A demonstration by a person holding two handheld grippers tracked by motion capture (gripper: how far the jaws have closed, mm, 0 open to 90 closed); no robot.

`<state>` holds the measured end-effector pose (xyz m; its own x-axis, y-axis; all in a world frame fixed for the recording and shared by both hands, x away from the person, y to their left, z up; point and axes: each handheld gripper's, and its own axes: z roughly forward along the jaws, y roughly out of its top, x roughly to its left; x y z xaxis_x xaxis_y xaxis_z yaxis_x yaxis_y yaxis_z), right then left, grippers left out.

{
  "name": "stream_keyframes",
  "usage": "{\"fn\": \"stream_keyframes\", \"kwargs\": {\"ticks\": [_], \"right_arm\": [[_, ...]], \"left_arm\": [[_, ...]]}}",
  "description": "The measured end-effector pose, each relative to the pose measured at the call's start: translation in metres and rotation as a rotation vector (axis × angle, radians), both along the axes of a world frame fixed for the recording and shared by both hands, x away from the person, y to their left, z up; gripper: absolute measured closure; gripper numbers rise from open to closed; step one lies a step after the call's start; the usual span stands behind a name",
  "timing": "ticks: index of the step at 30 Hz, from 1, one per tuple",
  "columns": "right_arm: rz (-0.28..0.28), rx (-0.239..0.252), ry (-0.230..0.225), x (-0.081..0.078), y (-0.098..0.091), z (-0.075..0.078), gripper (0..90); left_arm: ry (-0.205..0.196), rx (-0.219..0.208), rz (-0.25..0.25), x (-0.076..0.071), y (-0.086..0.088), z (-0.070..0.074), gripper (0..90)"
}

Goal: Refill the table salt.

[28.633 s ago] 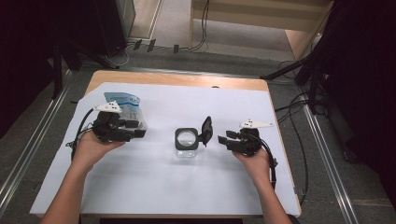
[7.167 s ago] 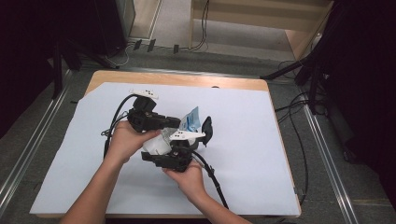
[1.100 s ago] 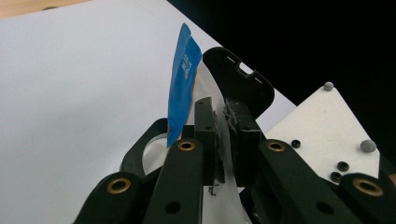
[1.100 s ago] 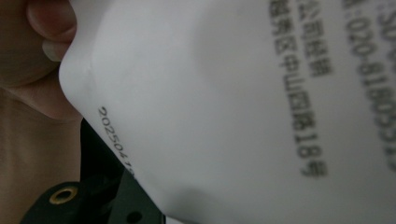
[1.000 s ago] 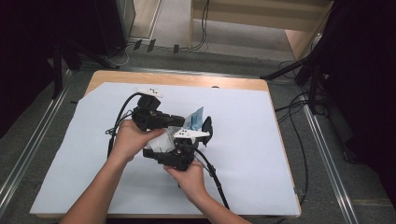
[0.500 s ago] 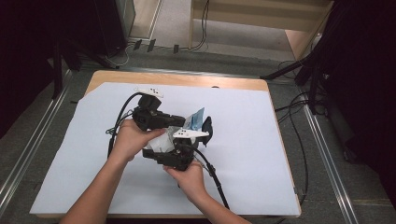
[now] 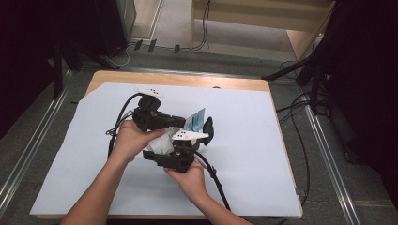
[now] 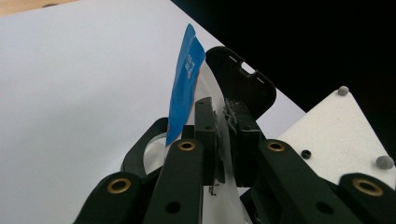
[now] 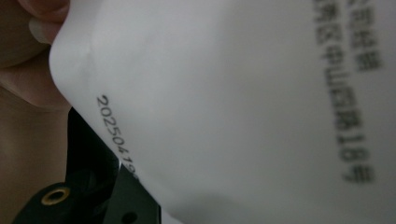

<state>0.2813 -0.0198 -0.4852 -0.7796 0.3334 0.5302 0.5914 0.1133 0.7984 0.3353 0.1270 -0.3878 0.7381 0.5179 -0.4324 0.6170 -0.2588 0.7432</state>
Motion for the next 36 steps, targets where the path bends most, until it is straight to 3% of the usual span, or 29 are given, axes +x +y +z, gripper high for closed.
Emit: {"fn": "stream_keyframes", "kwargs": {"ticks": [20, 36], "right_arm": [[-0.002, 0.028, 0.047, 0.0006, -0.0011, -0.0024, 65.1], [0.000, 0.027, 0.059, 0.0023, -0.0020, -0.0046, 63.8]], "left_arm": [[0.006, -0.001, -0.003, 0.0011, -0.0015, -0.0018, 85.3], [0.004, 0.000, -0.001, 0.0018, -0.0031, -0.0035, 85.3]]}}
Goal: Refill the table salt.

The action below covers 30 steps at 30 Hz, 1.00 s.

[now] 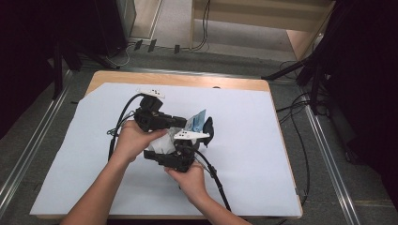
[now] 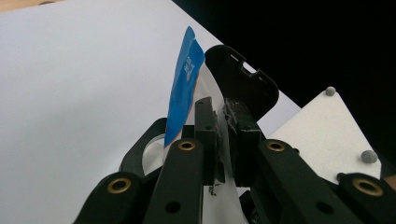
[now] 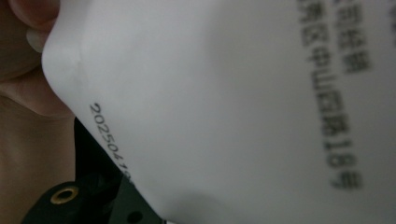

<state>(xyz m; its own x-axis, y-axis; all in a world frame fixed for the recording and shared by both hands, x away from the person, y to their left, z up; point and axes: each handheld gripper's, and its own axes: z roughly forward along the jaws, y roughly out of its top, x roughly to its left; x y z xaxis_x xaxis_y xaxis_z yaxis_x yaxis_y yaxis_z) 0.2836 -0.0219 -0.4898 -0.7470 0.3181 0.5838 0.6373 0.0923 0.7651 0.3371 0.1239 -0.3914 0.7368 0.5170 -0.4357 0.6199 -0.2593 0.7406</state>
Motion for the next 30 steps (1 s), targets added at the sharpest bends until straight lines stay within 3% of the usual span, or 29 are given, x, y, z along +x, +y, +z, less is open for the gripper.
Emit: {"fn": "stream_keyframes", "kwargs": {"ticks": [7, 11, 17, 30], "right_arm": [[-0.004, -0.031, -0.044, -0.0028, 0.0017, 0.0016, 58.2], [-0.007, -0.054, -0.063, -0.0044, 0.0026, 0.0025, 60.7], [-0.014, -0.050, -0.051, -0.0039, 0.0018, 0.0029, 64.1], [0.005, 0.013, 0.007, -0.0011, 0.0009, 0.0020, 65.3]], "left_arm": [[-0.001, -0.002, 0.004, 0.0001, 0.0013, 0.0007, 85.3], [0.000, -0.003, 0.004, -0.0003, 0.0013, 0.0011, 85.3], [-0.002, -0.005, 0.005, -0.0003, 0.0011, 0.0011, 85.2], [-0.009, -0.008, 0.001, -0.0017, 0.0005, 0.0027, 84.9]]}}
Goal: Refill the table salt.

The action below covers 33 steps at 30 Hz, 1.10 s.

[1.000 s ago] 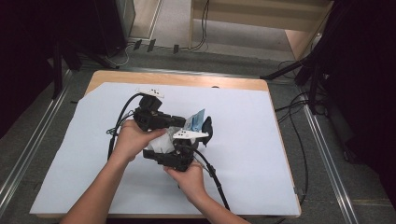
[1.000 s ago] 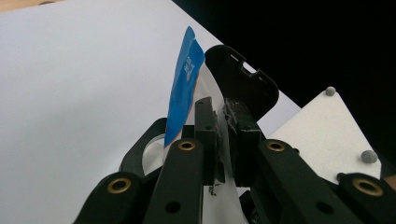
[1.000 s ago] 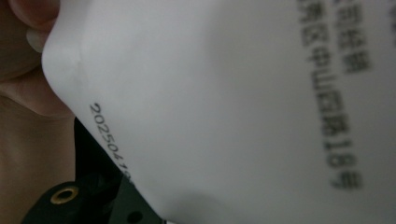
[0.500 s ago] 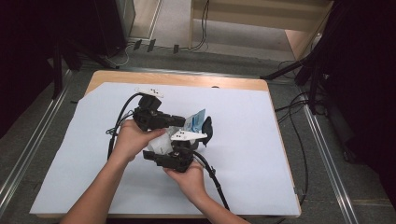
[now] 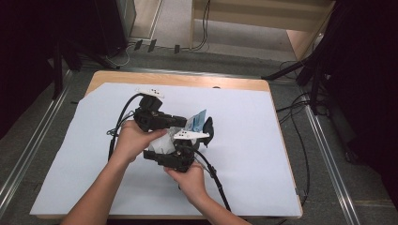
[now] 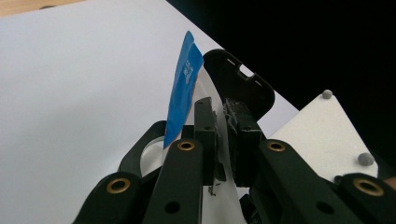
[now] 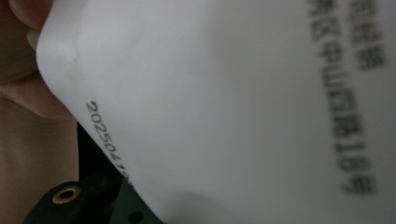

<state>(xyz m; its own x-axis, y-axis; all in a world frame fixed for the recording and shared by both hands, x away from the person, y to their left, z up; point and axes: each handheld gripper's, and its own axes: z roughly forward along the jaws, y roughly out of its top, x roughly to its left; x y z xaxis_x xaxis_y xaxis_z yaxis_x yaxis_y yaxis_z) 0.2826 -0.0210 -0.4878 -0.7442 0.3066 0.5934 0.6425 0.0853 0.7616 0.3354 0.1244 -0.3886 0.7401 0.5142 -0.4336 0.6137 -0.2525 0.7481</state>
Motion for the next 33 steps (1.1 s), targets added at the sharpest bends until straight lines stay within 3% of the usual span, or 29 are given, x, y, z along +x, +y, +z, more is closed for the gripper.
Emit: {"fn": "stream_keyframes", "kwargs": {"ticks": [12, 28, 33], "right_arm": [[0.011, 0.010, -0.008, -0.0002, 0.0013, 0.0013, 64.8], [0.008, -0.017, -0.019, 0.0001, 0.0014, 0.0023, 60.5], [-0.004, -0.049, -0.059, -0.0013, 0.0016, 0.0034, 58.4]], "left_arm": [[-0.006, -0.004, 0.003, -0.0021, 0.0009, 0.0026, 84.9], [-0.001, -0.011, 0.007, -0.0012, 0.0003, 0.0013, 84.9], [0.003, -0.015, 0.010, -0.0003, 0.0004, 0.0007, 85.1]]}}
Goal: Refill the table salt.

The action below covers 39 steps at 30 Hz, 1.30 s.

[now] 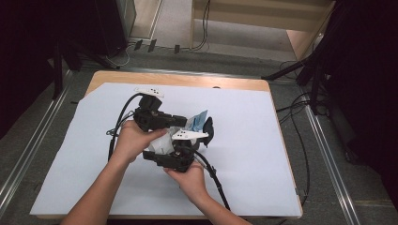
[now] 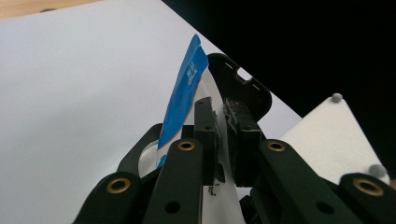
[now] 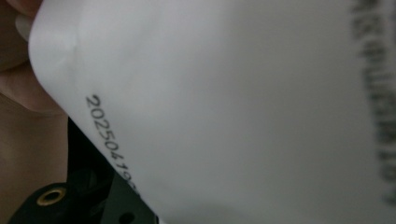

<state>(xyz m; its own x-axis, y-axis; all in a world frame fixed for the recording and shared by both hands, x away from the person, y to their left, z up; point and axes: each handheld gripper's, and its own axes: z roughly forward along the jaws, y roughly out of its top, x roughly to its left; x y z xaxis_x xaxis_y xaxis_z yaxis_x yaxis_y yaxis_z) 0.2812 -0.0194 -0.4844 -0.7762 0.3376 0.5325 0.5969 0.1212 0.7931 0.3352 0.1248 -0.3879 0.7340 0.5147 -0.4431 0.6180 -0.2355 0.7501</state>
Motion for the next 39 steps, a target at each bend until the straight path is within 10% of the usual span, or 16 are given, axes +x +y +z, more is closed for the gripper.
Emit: {"fn": "stream_keyframes", "kwargs": {"ticks": [7, 20, 39], "right_arm": [[-0.011, -0.032, -0.028, -0.0019, 0.0005, 0.0006, 62.9], [0.003, 0.044, 0.056, 0.0007, -0.0025, -0.0001, 66.1], [-0.025, -0.057, -0.052, -0.0070, 0.0010, 0.0017, 62.6]], "left_arm": [[0.002, -0.002, 0.002, 0.0002, -0.0004, -0.0002, 85.1], [-0.006, -0.007, -0.004, -0.0006, -0.0010, 0.0003, 84.5], [-0.034, 0.007, 0.019, -0.0023, 0.0001, 0.0019, 89.1]]}}
